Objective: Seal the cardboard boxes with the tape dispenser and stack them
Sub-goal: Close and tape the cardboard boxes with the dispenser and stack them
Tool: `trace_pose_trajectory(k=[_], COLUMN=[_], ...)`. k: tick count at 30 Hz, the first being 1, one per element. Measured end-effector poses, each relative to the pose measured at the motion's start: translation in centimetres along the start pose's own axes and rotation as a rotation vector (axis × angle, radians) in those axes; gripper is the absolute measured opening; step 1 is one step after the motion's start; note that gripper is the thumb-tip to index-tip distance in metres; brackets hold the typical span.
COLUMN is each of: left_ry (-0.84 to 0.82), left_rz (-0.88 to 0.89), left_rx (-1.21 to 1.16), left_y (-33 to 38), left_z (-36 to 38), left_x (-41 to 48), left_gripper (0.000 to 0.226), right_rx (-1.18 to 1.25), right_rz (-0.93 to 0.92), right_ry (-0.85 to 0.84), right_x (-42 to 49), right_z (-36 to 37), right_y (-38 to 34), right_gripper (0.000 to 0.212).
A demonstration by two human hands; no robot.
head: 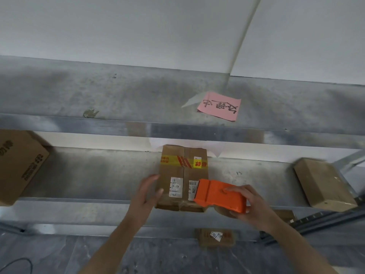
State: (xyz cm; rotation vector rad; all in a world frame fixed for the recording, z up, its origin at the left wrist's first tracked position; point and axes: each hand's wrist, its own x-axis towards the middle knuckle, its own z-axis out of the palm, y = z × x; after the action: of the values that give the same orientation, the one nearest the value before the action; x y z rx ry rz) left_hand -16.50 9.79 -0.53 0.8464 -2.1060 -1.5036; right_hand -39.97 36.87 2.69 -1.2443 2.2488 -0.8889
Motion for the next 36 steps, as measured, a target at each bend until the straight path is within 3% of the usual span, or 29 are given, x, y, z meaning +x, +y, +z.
trace_pose_trajectory(k=[2,4,13,20,26,36], left_ry=[-0.340,-0.451,-0.375,-0.325,-0.318,-0.350], left_rz=[0.081,0.147,0.170,0.154,0.129,0.097], left_rx=[0.226,0.415,0.512,0.502,0.500,0.509], left_y=[0.3,-0.7,-2.2,-2.5,-2.3,-1.8], left_z=[-0.2,-0.2,0.9,1.5,1.6,1.8], left_x=[0.2,0.7,1.0,0.9,0.9,0.8], left_gripper=[0.064,0.079,0.079,0.077,0.076,0.079], right_rx=[0.000,-0.018,-0.069,-0.206,-0.377,-0.459], right_rz=[-0.010,-0.050,-0.178,-0.124,-0.127,-0.096], right_ry=[-0.008,0.002,-0.024,-0.041,-0.120,-0.164], right_x=[-0.1,-0.3,-1.9,-3.0,-2.1,-0.3], right_z=[0.0,0.0,-2.4,-7.7,-7.3,-5.3], right_y=[0.2,0.3,1.9,5.6,7.2,5.7], right_gripper=[0.076,0.076,0.074,0.076,0.078,0.073])
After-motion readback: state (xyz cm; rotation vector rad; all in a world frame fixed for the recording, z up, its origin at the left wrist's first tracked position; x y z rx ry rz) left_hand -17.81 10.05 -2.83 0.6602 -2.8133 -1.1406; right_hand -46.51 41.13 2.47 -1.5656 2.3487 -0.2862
